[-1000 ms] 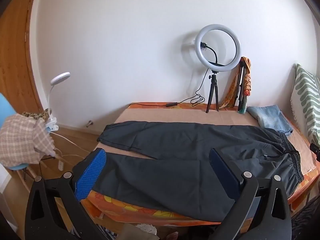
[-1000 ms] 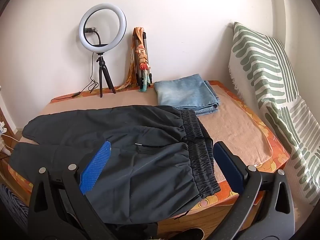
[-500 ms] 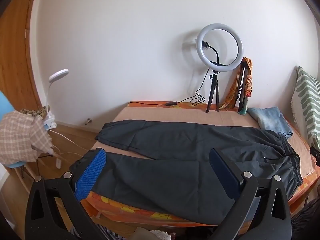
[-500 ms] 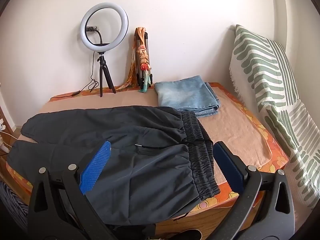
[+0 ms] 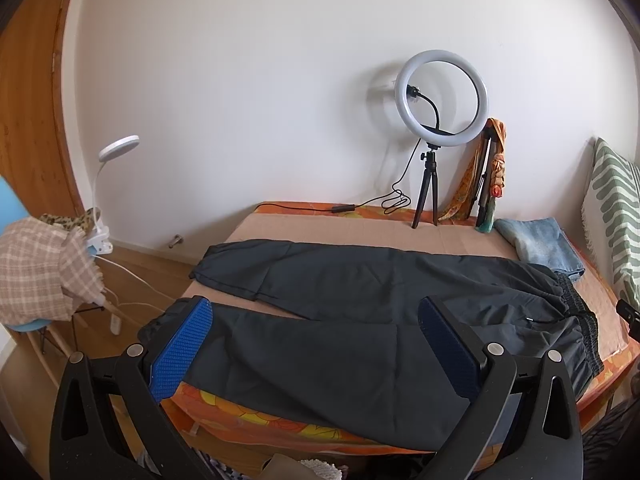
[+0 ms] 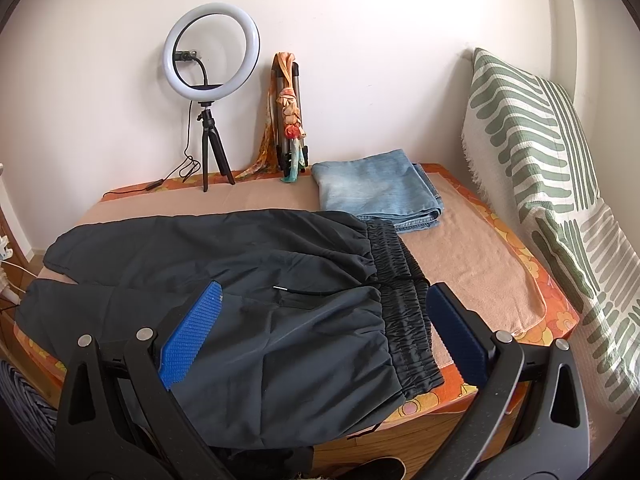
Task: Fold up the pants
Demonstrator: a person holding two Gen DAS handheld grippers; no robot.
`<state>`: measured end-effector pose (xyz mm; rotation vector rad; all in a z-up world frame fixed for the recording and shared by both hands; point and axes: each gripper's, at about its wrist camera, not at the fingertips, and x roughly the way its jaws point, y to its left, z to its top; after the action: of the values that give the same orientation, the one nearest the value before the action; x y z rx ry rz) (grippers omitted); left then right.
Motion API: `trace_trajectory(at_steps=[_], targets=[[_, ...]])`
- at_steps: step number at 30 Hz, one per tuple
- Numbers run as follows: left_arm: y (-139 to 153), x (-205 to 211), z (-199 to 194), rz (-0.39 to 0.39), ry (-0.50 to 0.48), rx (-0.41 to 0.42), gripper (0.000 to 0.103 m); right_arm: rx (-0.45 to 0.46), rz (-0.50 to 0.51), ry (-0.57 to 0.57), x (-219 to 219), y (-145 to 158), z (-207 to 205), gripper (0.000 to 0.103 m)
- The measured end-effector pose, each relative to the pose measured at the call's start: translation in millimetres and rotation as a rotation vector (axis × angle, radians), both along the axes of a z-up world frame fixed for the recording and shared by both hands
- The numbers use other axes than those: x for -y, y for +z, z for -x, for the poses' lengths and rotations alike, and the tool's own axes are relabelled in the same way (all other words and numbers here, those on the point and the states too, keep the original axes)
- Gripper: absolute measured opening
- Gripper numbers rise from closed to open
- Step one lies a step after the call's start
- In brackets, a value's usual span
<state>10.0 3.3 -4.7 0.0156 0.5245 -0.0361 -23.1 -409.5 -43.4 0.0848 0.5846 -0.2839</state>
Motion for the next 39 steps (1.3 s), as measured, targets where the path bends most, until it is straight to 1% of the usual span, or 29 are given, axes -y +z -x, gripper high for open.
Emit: trace_trajectory(at_steps=[39], targets=[[1.3,-0.5,2.4,0.006,-0.002,0.006,0.102,-0.002,-0.013,0.008,-2.3,3.4,-1.4,0.103]])
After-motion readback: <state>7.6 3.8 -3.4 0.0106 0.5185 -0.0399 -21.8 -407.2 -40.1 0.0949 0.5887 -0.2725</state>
